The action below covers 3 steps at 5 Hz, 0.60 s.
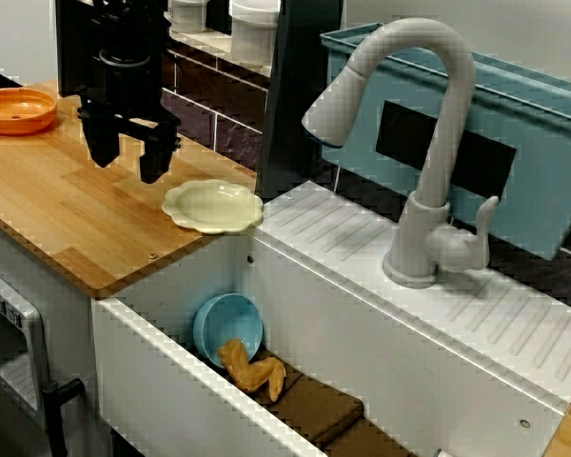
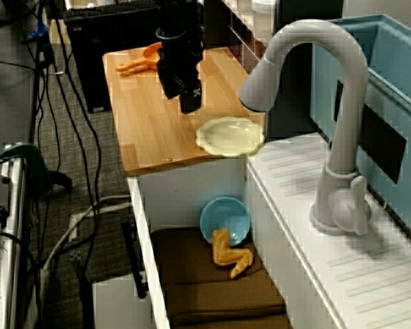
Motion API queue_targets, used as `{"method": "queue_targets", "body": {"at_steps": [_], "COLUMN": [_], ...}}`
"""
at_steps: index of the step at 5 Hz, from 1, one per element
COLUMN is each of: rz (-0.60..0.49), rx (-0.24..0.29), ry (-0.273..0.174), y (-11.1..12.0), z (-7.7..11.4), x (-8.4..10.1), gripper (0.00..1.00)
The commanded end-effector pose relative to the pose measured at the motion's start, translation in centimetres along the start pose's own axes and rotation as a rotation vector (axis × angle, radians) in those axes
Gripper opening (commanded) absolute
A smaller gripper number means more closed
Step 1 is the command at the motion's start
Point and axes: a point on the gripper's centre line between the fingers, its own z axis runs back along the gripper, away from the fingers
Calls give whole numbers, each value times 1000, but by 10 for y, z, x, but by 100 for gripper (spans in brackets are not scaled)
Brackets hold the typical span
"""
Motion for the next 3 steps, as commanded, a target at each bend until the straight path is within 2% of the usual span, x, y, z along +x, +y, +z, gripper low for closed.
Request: {"method": "queue_targets", "body": {"at_steps": [1, 3], "rz": [10, 75], "rx": [0, 15], "ry": [-81, -101], "y": [-1, -13], "z": [27, 21], "x": [14, 19], "gripper": [100, 100]}}
